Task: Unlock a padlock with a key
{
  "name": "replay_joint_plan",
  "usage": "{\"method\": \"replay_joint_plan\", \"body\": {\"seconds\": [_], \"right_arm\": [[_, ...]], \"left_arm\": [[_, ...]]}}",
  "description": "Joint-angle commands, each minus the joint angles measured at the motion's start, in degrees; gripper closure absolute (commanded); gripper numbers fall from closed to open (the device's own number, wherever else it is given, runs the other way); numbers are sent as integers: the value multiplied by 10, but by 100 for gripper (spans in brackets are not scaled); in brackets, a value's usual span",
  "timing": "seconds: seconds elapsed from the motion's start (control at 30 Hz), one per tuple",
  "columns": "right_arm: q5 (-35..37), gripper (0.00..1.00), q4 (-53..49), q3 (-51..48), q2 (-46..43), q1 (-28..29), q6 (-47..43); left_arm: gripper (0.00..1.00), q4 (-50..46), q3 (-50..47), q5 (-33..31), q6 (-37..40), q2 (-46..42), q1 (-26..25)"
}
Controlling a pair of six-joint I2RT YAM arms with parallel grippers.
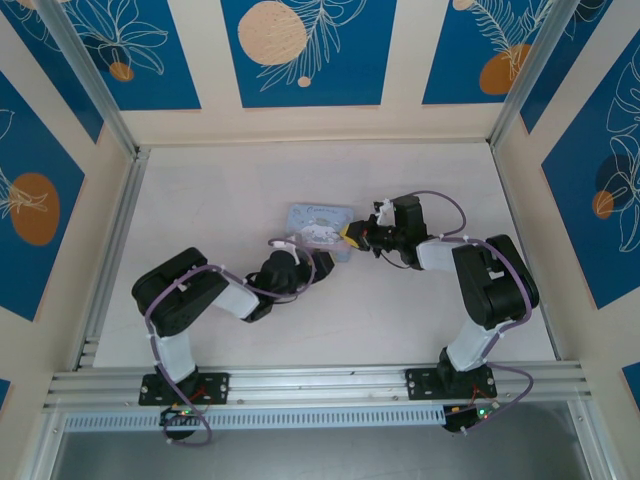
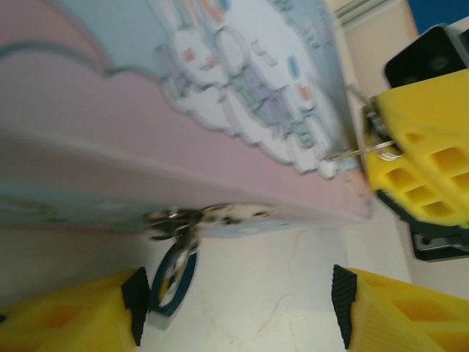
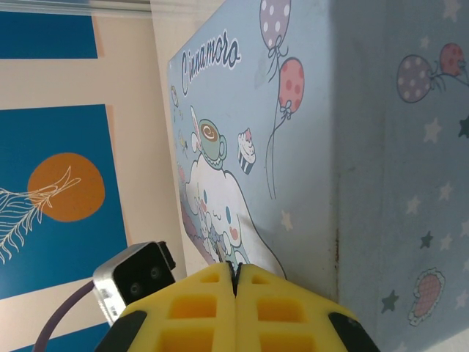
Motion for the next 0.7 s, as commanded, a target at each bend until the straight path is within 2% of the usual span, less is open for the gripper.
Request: {"method": "replay_joint_plan", "body": {"seconds": [0.0, 0.13, 0.67], "right_arm": [[4, 100, -5, 3, 18, -2, 0], [3, 100, -4, 5, 20, -2, 1], [0, 100, -2, 4, 22, -5, 2]], "left_arm": [[35, -52, 12, -18, -2, 5, -9], [39, -77, 15, -30, 2, 9, -10], [60, -71, 26, -52, 5, 47, -10]]}}
